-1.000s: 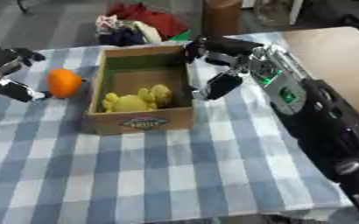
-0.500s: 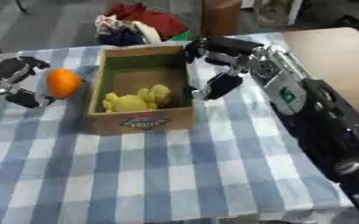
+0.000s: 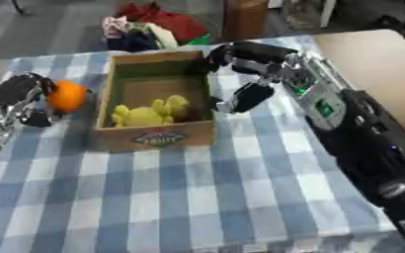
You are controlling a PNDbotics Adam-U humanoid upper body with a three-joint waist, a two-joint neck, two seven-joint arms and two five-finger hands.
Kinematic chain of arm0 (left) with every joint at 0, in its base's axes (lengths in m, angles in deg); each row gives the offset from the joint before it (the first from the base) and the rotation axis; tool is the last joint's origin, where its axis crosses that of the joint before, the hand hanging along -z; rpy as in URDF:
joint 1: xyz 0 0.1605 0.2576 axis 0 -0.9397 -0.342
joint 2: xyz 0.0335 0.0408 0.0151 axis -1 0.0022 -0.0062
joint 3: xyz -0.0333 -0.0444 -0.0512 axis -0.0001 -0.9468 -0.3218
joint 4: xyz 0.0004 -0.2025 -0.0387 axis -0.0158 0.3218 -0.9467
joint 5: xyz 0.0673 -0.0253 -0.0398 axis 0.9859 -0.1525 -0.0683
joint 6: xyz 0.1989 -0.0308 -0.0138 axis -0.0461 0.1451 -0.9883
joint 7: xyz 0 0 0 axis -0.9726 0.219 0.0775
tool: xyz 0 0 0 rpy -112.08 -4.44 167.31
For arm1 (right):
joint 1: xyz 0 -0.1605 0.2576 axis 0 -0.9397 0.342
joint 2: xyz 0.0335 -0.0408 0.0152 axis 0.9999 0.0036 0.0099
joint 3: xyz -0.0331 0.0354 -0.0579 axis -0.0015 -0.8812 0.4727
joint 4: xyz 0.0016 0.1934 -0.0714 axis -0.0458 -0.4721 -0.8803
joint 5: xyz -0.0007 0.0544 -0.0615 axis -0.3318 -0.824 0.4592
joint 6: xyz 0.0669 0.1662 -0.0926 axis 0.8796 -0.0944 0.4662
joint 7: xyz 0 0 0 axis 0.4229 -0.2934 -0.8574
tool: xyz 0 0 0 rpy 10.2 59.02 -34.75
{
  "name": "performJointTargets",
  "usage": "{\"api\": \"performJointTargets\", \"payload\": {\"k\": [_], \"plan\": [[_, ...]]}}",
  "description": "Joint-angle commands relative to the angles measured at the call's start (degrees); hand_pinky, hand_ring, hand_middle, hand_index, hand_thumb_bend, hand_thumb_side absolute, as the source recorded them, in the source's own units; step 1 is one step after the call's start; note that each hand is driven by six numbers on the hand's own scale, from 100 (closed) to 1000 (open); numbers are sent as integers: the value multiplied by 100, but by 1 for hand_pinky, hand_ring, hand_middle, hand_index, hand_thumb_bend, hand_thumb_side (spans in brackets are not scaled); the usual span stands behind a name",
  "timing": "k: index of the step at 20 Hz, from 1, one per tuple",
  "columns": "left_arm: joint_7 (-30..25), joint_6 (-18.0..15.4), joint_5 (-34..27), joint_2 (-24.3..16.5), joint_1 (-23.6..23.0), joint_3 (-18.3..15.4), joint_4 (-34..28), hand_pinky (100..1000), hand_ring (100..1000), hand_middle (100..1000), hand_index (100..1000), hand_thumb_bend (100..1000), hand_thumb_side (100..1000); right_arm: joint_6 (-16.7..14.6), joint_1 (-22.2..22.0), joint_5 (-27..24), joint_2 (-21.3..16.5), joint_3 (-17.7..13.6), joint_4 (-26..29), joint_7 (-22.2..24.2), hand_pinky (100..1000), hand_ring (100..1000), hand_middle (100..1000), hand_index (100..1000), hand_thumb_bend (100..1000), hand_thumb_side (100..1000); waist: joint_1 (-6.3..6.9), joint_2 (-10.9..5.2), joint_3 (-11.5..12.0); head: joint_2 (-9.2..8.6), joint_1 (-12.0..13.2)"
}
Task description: Pick up objects on the table and place them in the box.
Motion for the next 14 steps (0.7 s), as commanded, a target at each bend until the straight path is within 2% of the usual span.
{"api": "performJointTargets", "payload": {"k": [1, 4, 8, 12, 14], "plan": [[320, 164, -24, -74, 169, -102, -124, 603, 348, 307, 494, 307, 100, 6, 107, -31, -85, -90, 41, -13, 819, 790, 735, 871, 243, 356, -14, -76, -10, -33, 12], [610, 364, -234, -75, 193, -167, -317, 566, 284, 222, 410, 274, 100, 2, 105, -30, -79, -93, 38, -14, 819, 789, 735, 870, 259, 357, -11, -79, -14, -33, 9], [1016, 522, -625, -63, 213, -219, -667, 555, 274, 210, 397, 245, 100, -10, 98, -28, -75, -102, 27, -10, 819, 789, 735, 870, 271, 358, -4, -87, -11, -33, -4], [1390, 359, -1034, -3, 272, -38, -902, 558, 282, 217, 403, 217, 100, -24, 96, -28, -63, -99, 18, 0, 819, 789, 735, 869, 278, 359, 0, -97, -14, -33, 2], [1360, 202, -1220, 40, 313, 160, -1047, 559, 284, 220, 406, 213, 100, -33, 103, -29, -47, -89, 12, 11, 819, 789, 734, 869, 279, 359, 0, -100, -25, -32, 10]]}}
